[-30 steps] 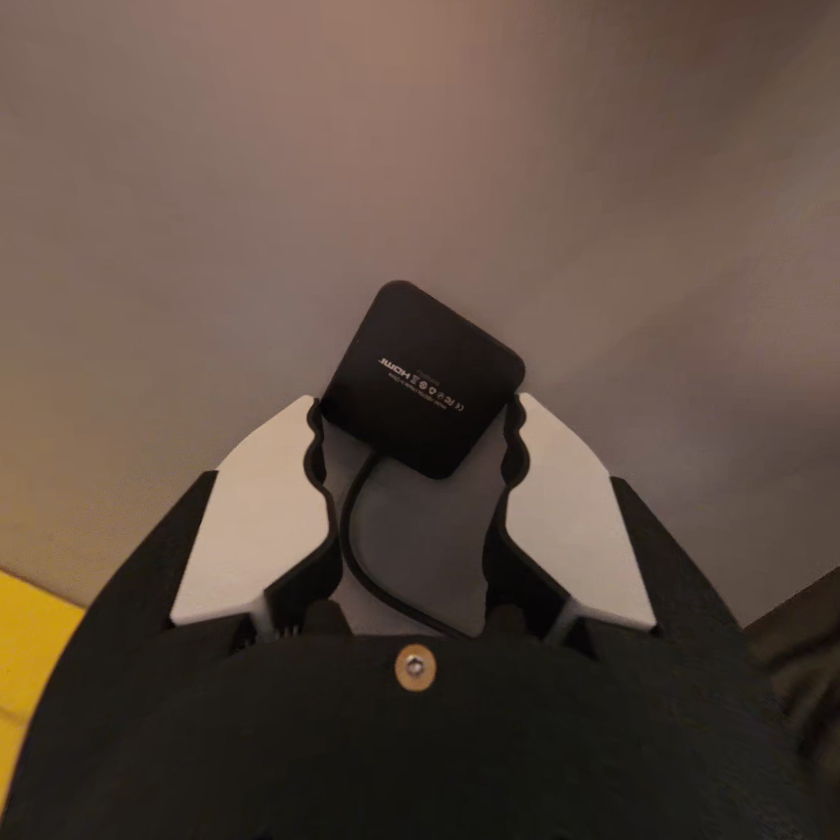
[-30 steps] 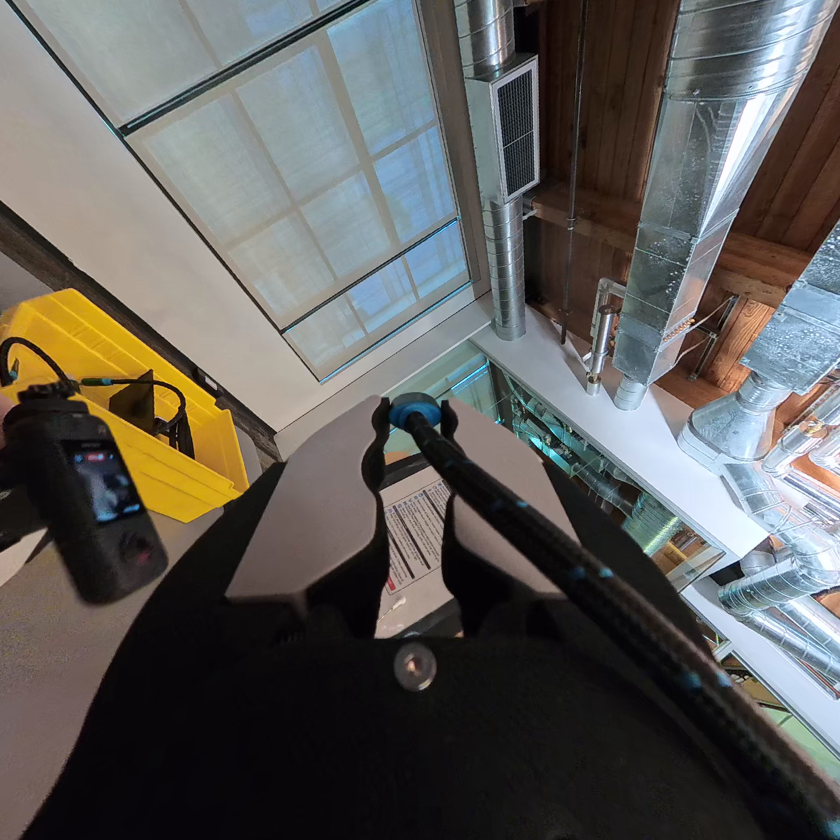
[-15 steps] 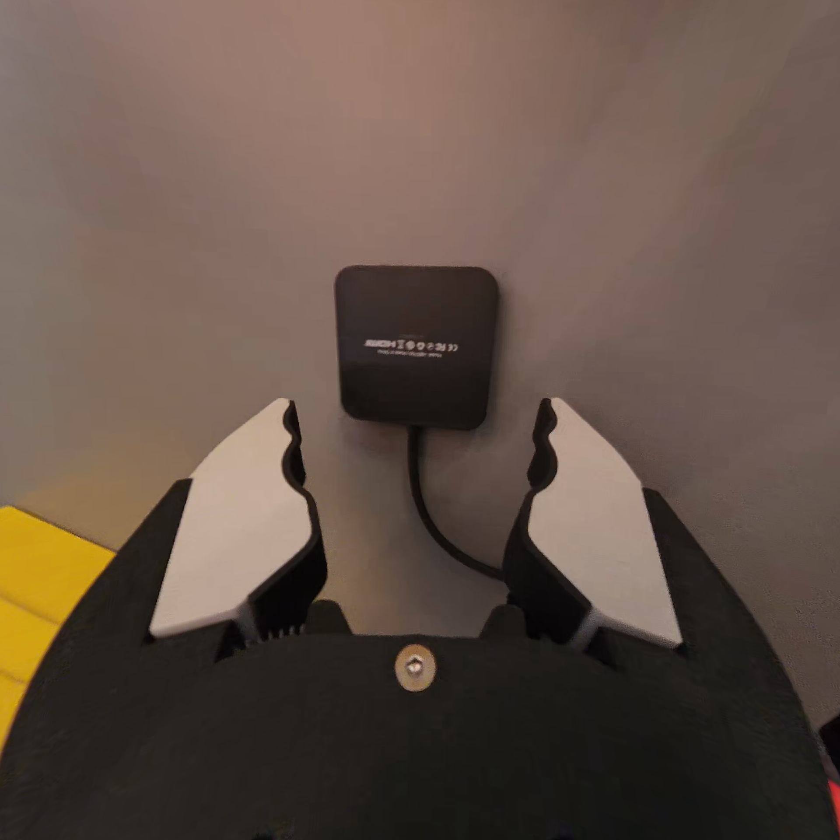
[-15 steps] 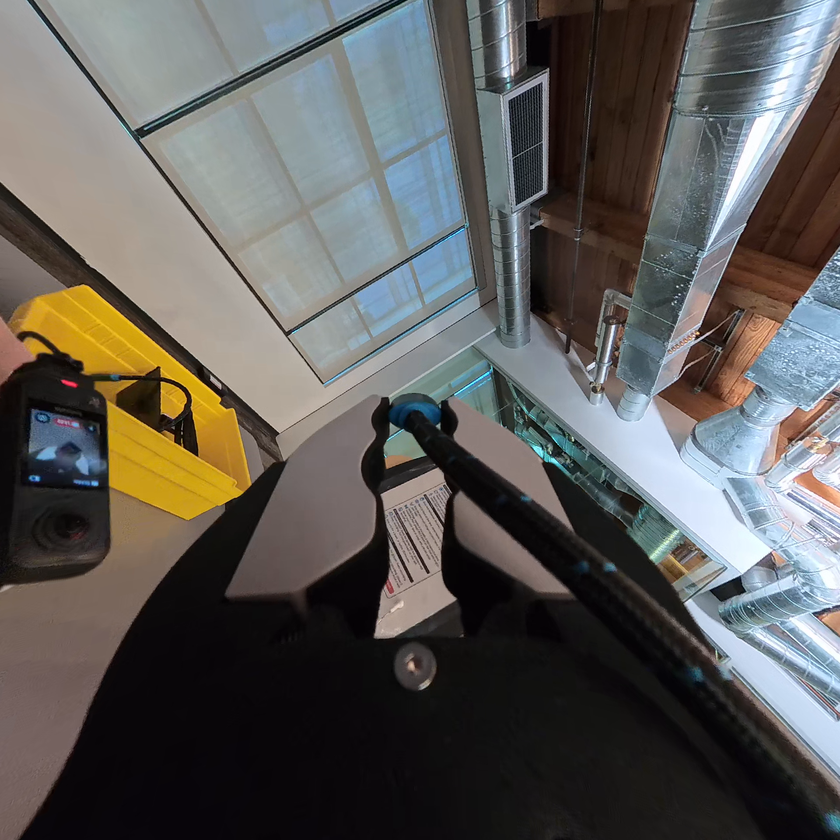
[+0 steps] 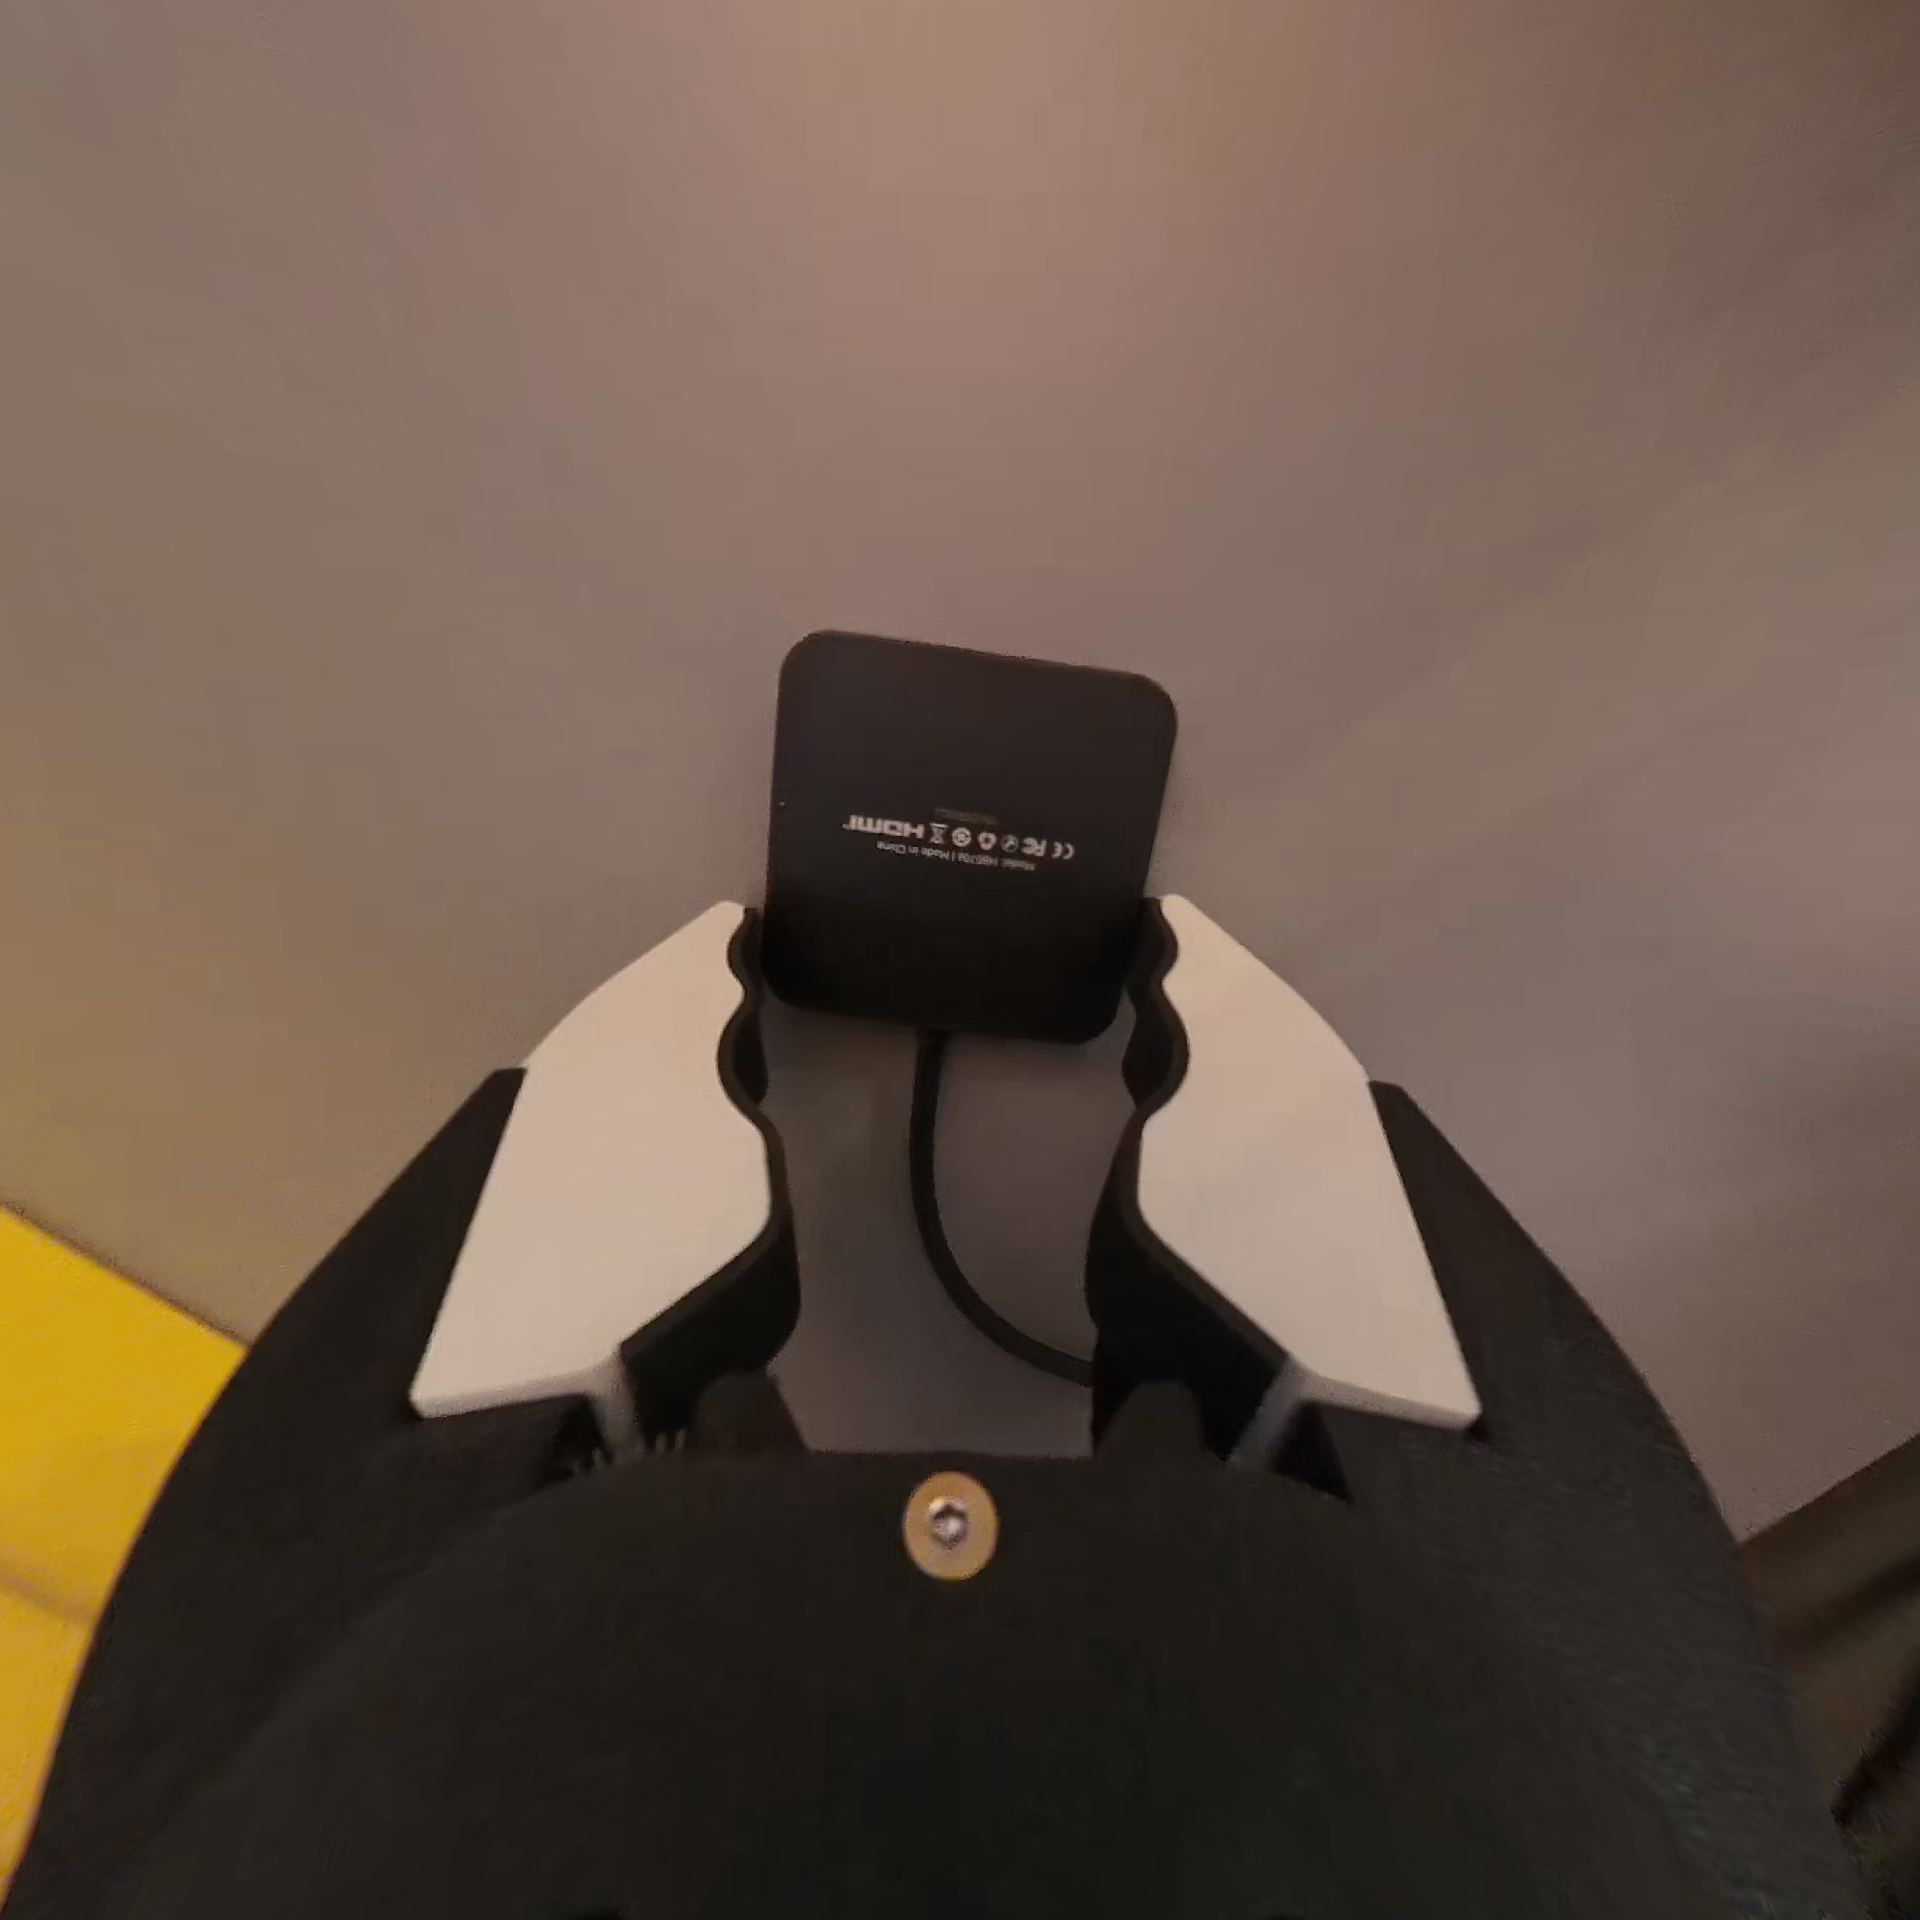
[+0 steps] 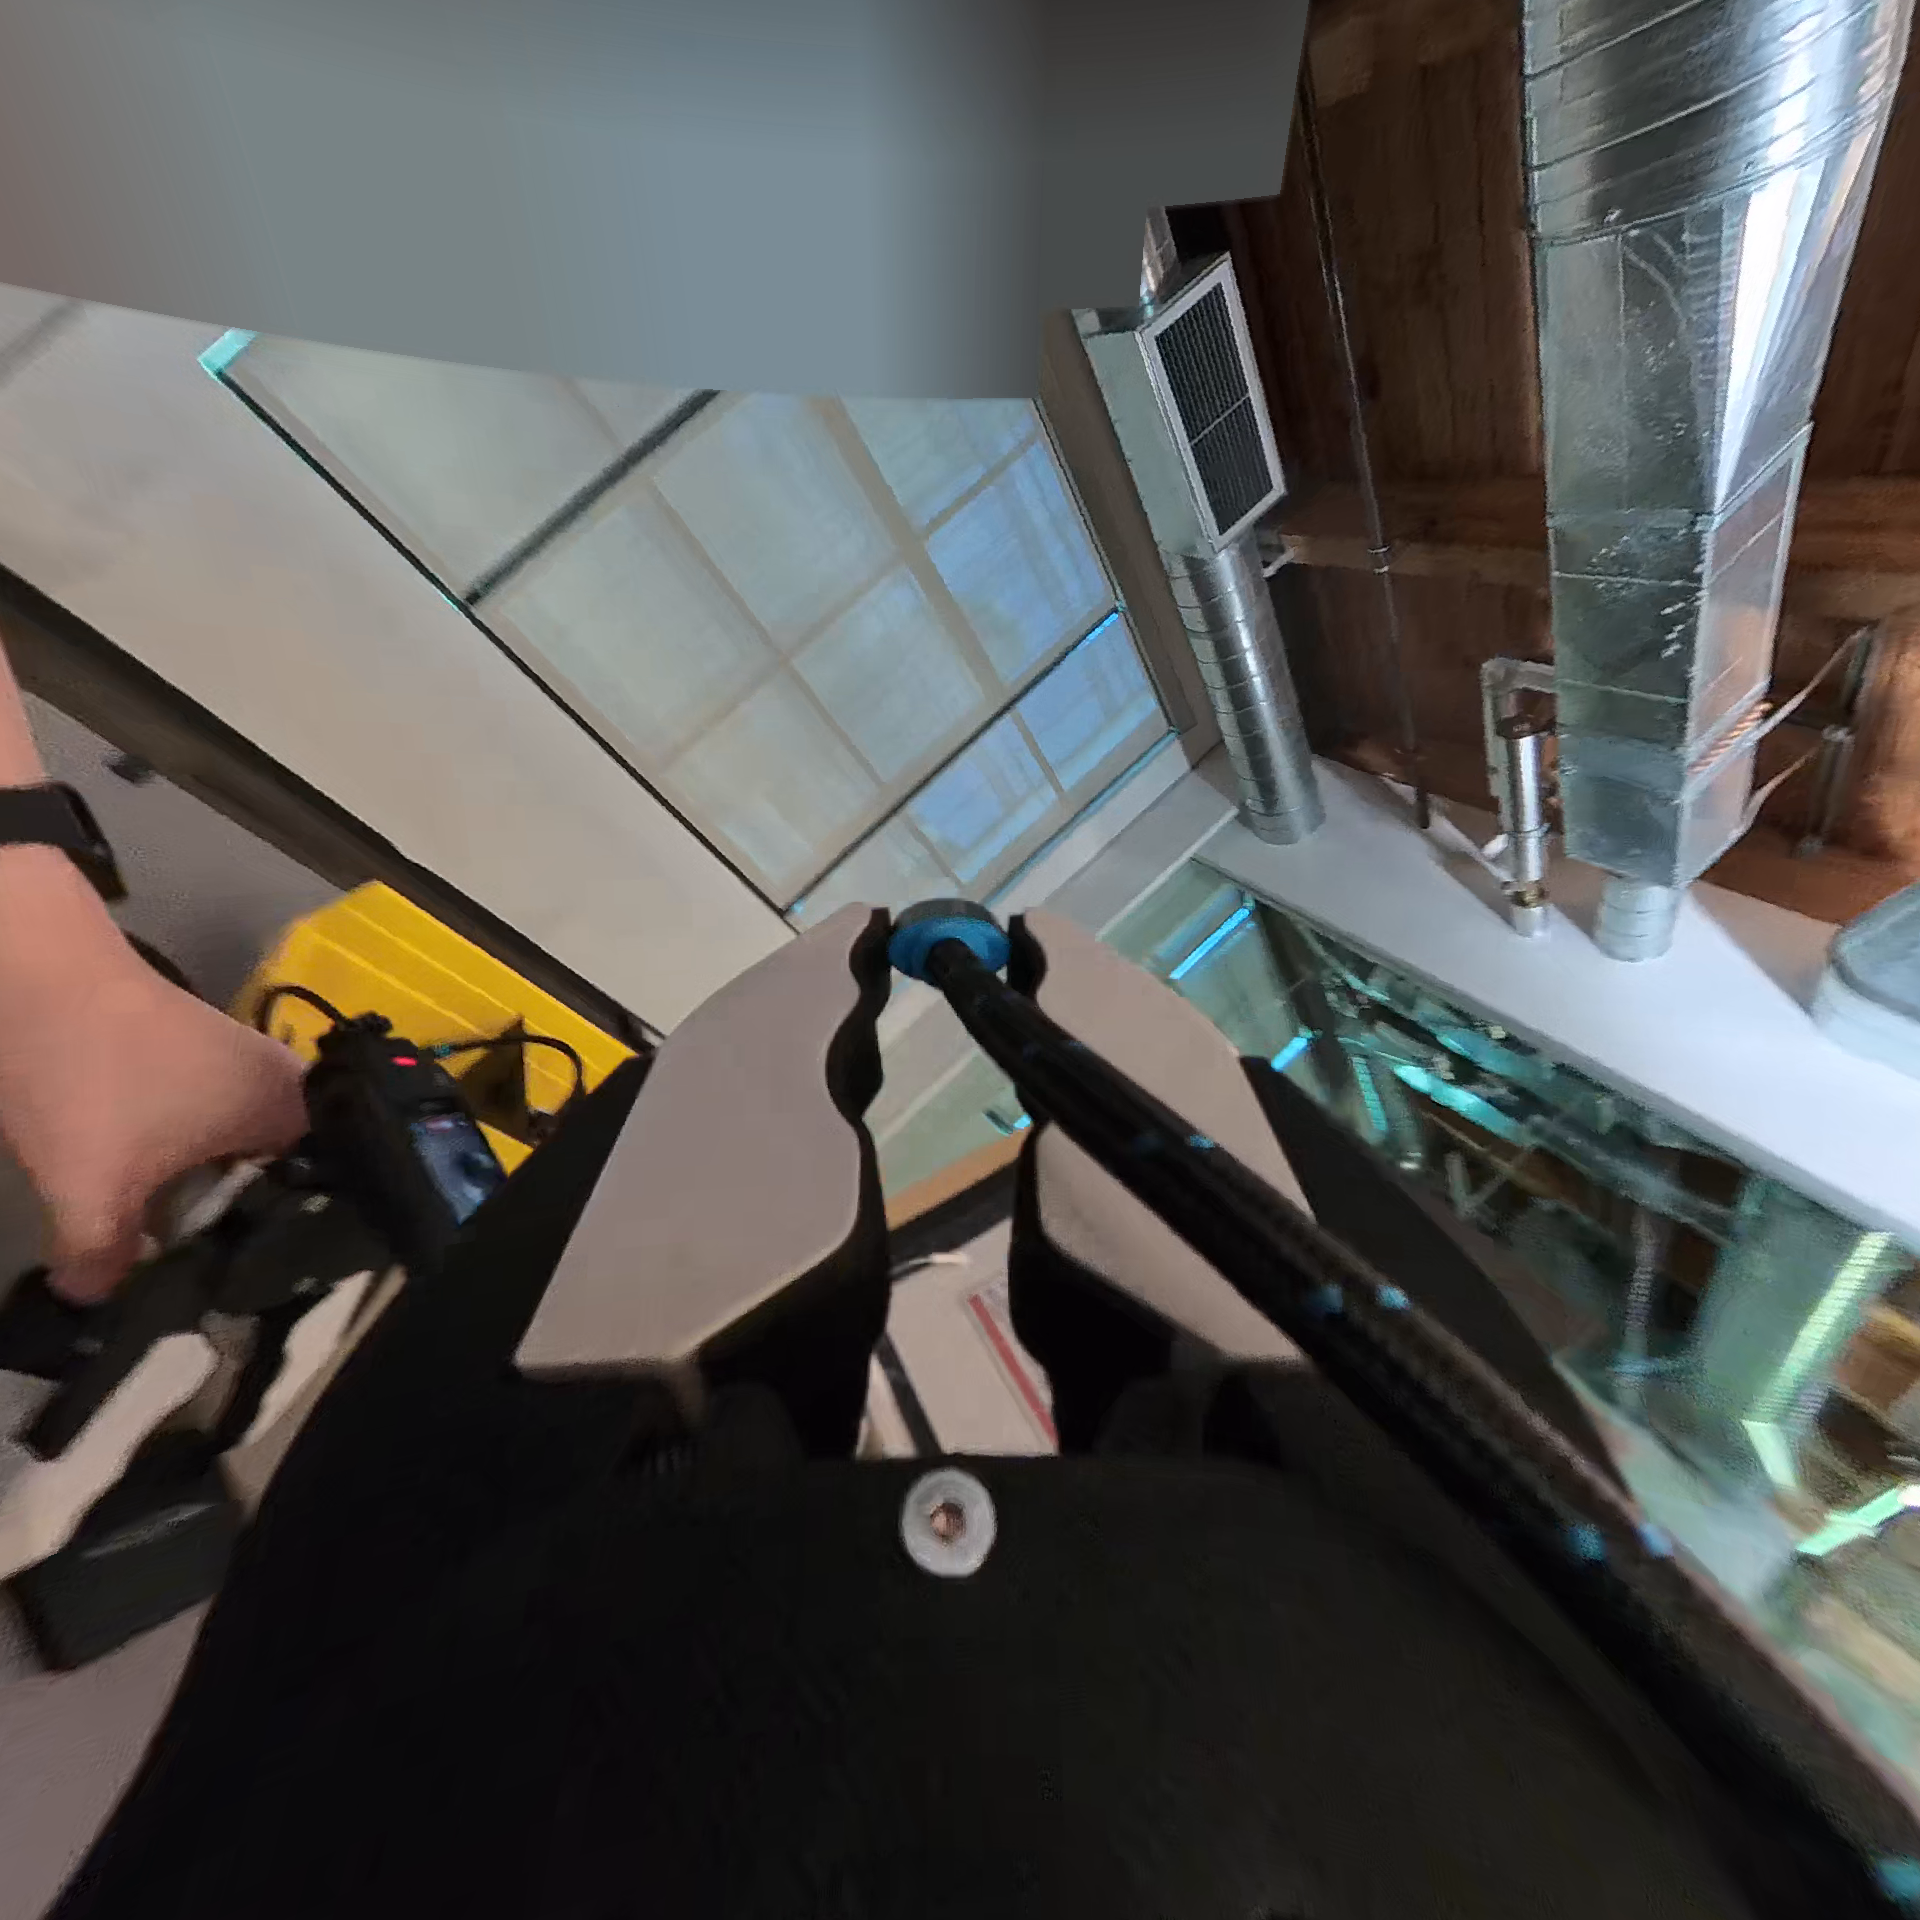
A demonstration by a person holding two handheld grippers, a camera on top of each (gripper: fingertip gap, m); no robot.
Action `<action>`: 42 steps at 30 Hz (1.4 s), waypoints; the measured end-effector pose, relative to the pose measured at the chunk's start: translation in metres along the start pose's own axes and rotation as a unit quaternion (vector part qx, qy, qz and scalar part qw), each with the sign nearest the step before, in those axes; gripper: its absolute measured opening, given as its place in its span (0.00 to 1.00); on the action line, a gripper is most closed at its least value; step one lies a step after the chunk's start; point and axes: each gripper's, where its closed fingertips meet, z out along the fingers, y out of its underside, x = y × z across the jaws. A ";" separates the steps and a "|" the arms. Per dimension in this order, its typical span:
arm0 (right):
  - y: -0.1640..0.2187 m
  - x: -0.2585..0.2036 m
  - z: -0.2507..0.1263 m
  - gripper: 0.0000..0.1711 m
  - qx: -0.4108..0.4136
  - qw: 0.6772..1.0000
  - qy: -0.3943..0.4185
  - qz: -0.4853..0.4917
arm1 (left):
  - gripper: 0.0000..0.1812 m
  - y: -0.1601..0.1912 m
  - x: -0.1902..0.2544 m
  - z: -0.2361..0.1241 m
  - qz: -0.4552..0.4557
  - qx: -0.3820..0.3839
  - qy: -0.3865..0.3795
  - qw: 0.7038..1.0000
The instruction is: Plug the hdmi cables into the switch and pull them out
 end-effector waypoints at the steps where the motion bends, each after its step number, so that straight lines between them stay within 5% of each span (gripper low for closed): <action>1: 0.000 0.000 0.000 0.13 0.007 1.000 -0.009 0.023 | 0.37 0.001 -0.004 -0.001 -0.034 0.009 -0.003 0.999; 5: -0.006 -0.001 0.001 0.13 0.067 0.976 -0.074 0.193 | 0.37 0.000 -0.009 -0.006 -0.103 0.054 0.033 0.993; 11: -0.007 0.006 -0.002 0.12 0.135 0.911 -0.129 0.367 | 0.40 0.009 -0.008 -0.003 -0.034 0.024 -0.003 0.999; 20: 0.004 -0.011 0.008 0.13 0.086 0.928 -0.142 0.334 | 0.48 0.016 -0.002 -0.007 -0.017 0.015 0.019 1.000; 30: 0.011 -0.013 0.008 0.13 0.070 0.940 -0.138 0.305 | 0.45 0.016 -0.009 -0.013 0.042 0.035 -0.037 0.998; 42: 0.020 -0.031 0.016 0.13 0.024 0.954 -0.155 0.255 | 0.47 0.011 -0.003 -0.002 0.024 0.035 0.004 0.999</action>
